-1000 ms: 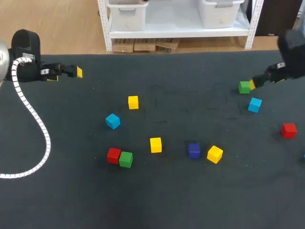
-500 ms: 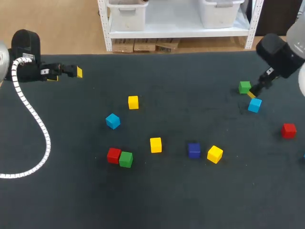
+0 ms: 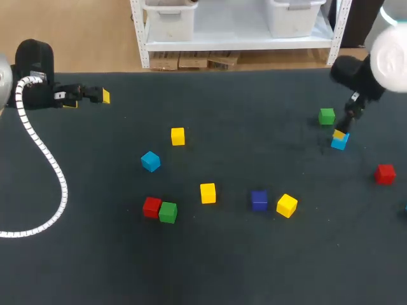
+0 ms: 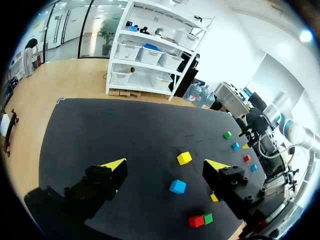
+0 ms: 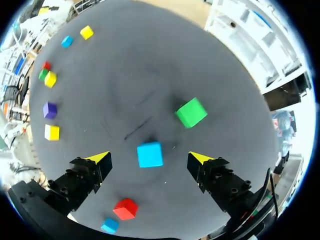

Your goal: Place the blue cubes, place green cubes on the blue cubes, place the yellow cubes on the green cubes, then place the red cubes on the yellow cubes, and place purple cube on the red cubes.

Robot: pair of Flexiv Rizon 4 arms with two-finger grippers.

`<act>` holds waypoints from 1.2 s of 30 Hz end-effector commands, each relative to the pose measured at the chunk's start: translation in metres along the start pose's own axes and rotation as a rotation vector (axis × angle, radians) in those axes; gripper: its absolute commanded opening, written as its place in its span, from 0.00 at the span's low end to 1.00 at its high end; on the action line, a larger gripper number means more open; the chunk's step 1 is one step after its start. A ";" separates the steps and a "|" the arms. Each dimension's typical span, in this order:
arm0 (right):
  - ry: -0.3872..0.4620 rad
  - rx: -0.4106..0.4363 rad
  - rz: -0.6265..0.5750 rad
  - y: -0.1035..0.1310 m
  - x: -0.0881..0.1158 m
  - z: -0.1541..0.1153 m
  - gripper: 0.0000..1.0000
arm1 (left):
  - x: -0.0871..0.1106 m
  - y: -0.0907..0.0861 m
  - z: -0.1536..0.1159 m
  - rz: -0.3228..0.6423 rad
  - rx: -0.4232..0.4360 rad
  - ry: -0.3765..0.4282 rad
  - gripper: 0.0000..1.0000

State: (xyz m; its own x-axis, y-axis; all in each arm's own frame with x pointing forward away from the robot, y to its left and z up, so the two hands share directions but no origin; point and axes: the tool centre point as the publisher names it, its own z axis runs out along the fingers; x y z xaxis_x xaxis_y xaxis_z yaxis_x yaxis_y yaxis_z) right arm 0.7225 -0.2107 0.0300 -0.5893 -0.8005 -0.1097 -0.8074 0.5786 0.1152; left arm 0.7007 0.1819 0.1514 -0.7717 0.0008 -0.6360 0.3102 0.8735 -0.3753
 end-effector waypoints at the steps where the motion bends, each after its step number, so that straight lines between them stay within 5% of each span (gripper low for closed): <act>1: 0.067 -0.044 -0.032 0.000 0.006 0.012 1.00 | 0.001 0.002 0.000 0.002 0.011 -0.006 1.00; 13: 0.083 0.002 -0.065 -0.002 -0.009 0.037 1.00 | 0.001 0.002 0.000 0.002 0.011 -0.006 1.00; 14: 0.094 0.009 -0.057 -0.003 -0.009 0.037 0.90 | 0.001 0.002 0.000 0.002 0.011 -0.006 1.00; 15: 0.098 0.015 -0.054 -0.003 -0.009 0.037 0.48 | 0.001 0.002 0.000 0.002 0.011 -0.006 1.00; 17: 0.099 0.017 -0.052 -0.003 -0.009 0.037 0.36 | 0.001 0.002 0.000 0.002 0.011 -0.006 1.00; 21: 0.115 0.034 -0.054 -0.003 -0.002 0.037 0.32 | 0.001 0.002 0.000 0.002 0.011 -0.006 1.00; 24: 0.119 0.041 -0.045 -0.004 0.002 0.037 0.00 | 0.001 0.002 0.000 0.002 0.011 -0.006 1.00; 30: 0.128 0.040 -0.052 0.002 0.005 0.033 0.00 | 0.001 0.002 0.000 0.002 0.011 -0.006 1.00; 36: 0.094 0.024 -0.144 0.028 -0.012 0.015 0.00 | 0.001 0.002 0.000 0.002 0.011 -0.006 1.00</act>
State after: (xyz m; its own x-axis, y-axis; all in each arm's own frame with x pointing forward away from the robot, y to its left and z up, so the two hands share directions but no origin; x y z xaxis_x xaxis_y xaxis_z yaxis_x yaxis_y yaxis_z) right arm 0.7172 -0.1888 0.0072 -0.4754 -0.8795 -0.0208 -0.8769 0.4719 0.0916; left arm 0.7007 0.1818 0.1514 -0.7717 0.0008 -0.6360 0.3102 0.8735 -0.3753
